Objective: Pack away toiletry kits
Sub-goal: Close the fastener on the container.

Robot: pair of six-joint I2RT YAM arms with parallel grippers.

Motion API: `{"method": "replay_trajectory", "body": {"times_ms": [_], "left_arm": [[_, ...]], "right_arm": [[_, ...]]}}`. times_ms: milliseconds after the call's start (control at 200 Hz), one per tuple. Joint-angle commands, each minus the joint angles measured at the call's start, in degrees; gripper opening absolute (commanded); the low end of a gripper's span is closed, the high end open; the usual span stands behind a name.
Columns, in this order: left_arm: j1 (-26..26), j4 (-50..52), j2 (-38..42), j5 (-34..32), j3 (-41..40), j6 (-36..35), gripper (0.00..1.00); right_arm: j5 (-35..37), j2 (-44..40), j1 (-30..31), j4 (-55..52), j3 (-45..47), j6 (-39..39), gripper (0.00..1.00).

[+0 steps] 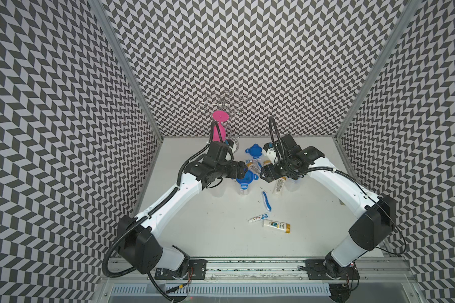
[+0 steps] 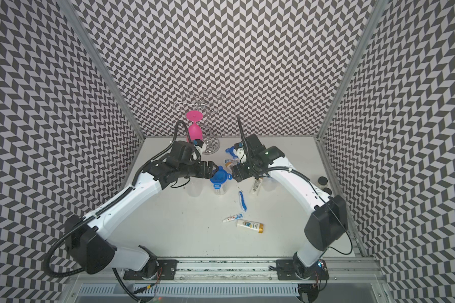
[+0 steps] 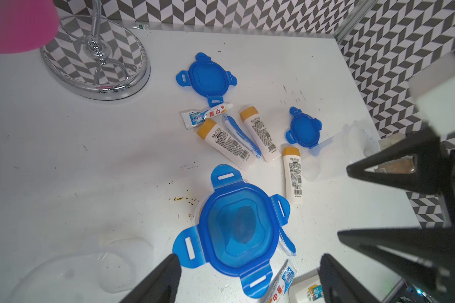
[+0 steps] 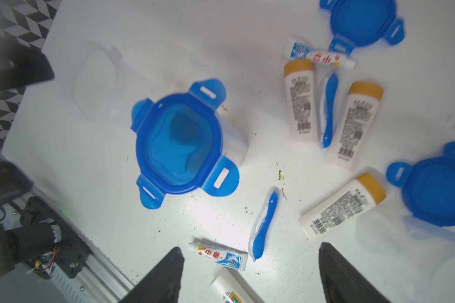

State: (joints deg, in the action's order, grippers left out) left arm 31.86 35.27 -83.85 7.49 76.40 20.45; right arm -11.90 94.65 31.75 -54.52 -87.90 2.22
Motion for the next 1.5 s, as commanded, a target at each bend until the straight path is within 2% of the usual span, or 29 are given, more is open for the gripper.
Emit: {"method": "replay_trajectory", "body": {"times_ms": [0, 195, 461, 1017, 1367, 1497], "left_arm": [[0.6, 2.6, -2.1, -5.8, 2.8, -0.1, 0.85], [0.7, 3.6, -4.7, -8.7, 3.5, -1.5, 0.87], [0.8, 3.8, -6.8, -9.1, 4.9, -2.2, 0.87], [0.8, 4.4, -6.2, -7.1, 2.8, -2.5, 0.86], [0.7, 5.5, -5.9, -7.2, 3.1, -2.3, 0.86], [-1.2, 4.1, -4.8, -3.1, 1.9, -1.2, 0.86]], "right_arm": [[-2.7, 0.1, 0.2, 4.2, 1.7, 0.2, 0.75], [-1.7, 2.4, 0.3, 5.7, 2.9, -1.3, 0.74], [-1.9, 6.3, 0.3, 7.9, 1.6, -1.7, 0.73], [-3.1, 10.2, 0.2, 8.6, -1.6, -1.9, 0.68], [-4.8, 9.5, 0.3, 9.8, -0.5, -1.6, 0.67], [-5.6, 9.2, 0.3, 10.0, -0.4, -1.5, 0.66]]}}
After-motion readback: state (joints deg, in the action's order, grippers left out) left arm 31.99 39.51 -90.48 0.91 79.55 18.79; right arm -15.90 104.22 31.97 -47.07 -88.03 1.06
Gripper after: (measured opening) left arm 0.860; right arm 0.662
